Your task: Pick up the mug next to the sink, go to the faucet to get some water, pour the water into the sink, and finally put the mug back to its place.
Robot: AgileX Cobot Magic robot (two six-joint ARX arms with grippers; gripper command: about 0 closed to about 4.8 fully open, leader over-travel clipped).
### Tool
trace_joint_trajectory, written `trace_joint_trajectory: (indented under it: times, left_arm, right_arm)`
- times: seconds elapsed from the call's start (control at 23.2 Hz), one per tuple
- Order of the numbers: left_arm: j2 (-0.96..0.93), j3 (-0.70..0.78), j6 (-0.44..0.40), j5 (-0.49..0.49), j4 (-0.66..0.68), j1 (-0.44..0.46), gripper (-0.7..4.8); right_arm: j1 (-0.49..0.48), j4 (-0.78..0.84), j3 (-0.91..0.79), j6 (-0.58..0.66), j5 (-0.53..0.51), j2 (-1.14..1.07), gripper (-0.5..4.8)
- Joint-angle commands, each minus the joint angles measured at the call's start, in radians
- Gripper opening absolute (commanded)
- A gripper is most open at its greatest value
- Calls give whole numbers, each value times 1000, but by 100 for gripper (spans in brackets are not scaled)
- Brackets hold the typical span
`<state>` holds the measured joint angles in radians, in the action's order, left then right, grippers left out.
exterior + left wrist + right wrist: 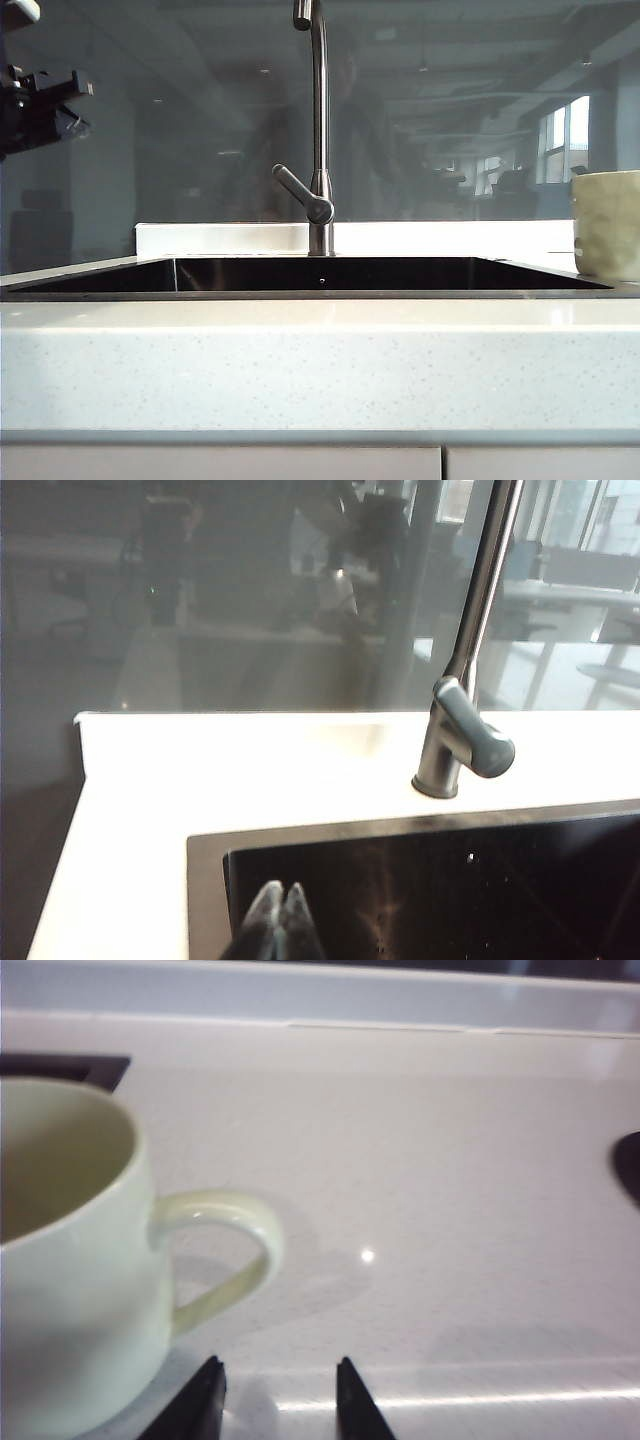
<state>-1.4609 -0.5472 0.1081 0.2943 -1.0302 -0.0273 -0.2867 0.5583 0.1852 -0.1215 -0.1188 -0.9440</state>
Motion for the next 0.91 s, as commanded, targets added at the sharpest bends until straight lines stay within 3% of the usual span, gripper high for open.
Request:
trace_joint_trajectory:
  times: [0.04, 0.17, 0.43, 0.91]
  left_arm:
    - [-17, -3, -3, 6, -27, 2, -6]
    - [-21, -3, -3, 26, -27, 2, -6]
    - [-25, -3, -30, 172, -27, 2, -6]
    - [-25, -3, -29, 174, -27, 1, -6]
  right_arm:
    - [-2, 31, 48, -41, -18, -64, 159]
    - [-1, 41, 69, -41, -19, -107, 159]
    - [-3, 123, 69, -44, -45, -184, 159]
    - [-3, 285, 78, -43, -91, -307, 158]
